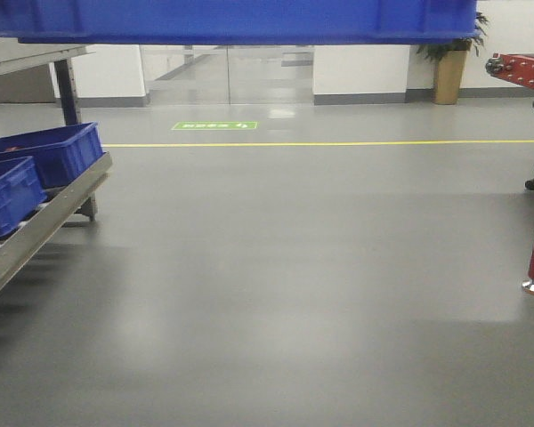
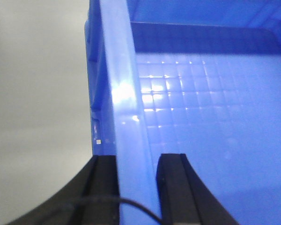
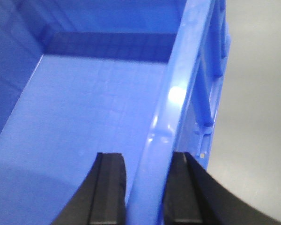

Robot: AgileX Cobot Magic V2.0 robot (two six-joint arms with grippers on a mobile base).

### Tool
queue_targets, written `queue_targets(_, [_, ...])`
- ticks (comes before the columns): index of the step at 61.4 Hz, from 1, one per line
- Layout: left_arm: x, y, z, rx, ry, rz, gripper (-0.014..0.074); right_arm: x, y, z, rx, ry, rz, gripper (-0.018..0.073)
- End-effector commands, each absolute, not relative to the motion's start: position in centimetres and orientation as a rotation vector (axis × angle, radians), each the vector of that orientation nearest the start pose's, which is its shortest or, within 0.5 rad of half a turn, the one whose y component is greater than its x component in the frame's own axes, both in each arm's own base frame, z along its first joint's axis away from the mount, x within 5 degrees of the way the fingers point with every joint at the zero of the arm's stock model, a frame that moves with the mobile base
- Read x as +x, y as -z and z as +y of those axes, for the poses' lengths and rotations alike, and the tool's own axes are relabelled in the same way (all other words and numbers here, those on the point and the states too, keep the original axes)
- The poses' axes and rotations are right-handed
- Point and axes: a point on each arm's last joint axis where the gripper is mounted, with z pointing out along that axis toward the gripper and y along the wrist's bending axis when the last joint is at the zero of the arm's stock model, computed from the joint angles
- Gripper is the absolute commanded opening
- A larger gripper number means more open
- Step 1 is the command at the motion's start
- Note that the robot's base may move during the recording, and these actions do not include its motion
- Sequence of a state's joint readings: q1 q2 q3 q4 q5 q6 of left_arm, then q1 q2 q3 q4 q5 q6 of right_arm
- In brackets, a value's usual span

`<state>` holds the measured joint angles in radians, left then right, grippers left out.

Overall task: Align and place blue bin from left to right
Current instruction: 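Carry the blue bin with both grippers while driving to another rack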

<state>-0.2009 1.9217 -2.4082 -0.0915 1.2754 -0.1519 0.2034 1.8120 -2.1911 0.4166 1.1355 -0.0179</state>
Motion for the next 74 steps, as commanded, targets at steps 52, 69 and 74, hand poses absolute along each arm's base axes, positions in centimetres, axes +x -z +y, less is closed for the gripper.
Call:
queue_targets(52, [38.04,-50.0,-9.88,0.1,0.44,2.106,0.0001,36.6,-48.94,11.64,-0.276,-0.675,2.082,-0.0079])
queue_targets(69, [38.09,-50.08,-9.88,0.098,0.441,2.096,0.0001,36.6,-48.94,11.64,-0.276,-0.675,2.082,-0.0079])
queue_targets(74, [38.14,-50.16,-9.89,0.096,0.443,2.085,0.0001,36.6,-48.94,11.64,-0.276,-0.675,2.082,-0.0079])
